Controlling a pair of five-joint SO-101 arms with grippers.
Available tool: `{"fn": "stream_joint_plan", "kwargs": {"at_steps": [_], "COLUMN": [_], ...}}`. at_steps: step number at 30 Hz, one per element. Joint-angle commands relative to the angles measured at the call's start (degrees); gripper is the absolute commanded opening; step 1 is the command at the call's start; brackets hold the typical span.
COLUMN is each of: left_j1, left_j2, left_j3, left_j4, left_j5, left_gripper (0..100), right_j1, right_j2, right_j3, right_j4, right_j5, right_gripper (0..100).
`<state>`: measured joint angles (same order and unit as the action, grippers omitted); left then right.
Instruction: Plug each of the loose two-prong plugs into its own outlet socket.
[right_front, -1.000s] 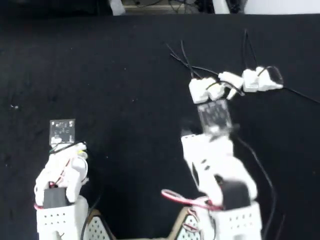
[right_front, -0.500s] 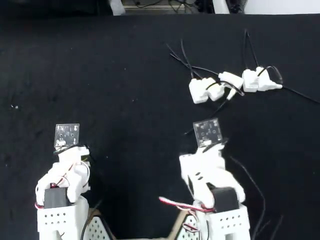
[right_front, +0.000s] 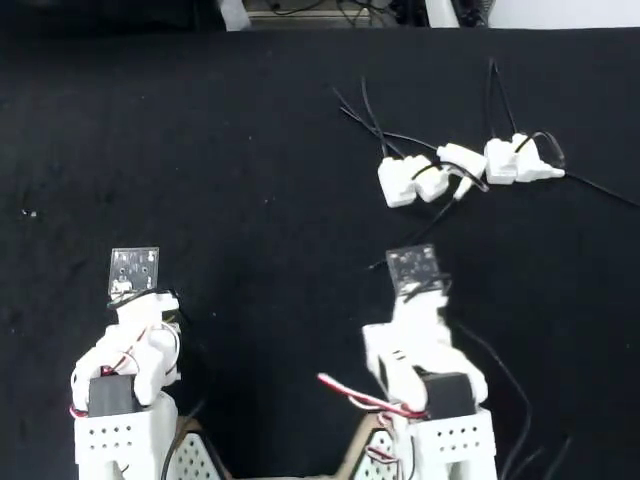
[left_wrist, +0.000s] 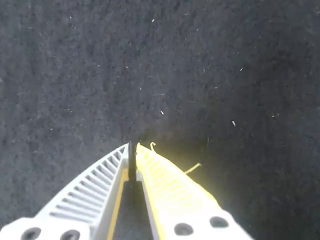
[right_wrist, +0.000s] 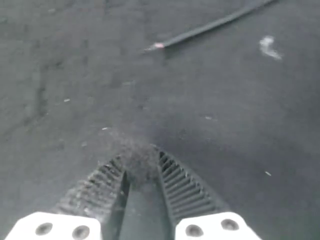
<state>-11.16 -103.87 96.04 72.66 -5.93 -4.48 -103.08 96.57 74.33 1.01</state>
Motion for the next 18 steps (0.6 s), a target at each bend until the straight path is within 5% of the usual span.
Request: {"fn": "stream_joint_plan", "kwargs": {"at_steps": [1,18], "left_j1": [0.6,0.7], "left_j2": [-0.7,-0.7], "left_j3": [1.3,1.3], "left_j4": [0.4,0.4], "left_j5": [0.2,0.2], "left_gripper": [3,3], "right_j1": [6.9,7.7], "right_j2": [-5.5,-5.5], "right_j3": [0.0,0.0], "right_j4": [0.5,0.5], "right_j5": [-0.1,-0.1], "right_gripper": [1.1,1.1]}}
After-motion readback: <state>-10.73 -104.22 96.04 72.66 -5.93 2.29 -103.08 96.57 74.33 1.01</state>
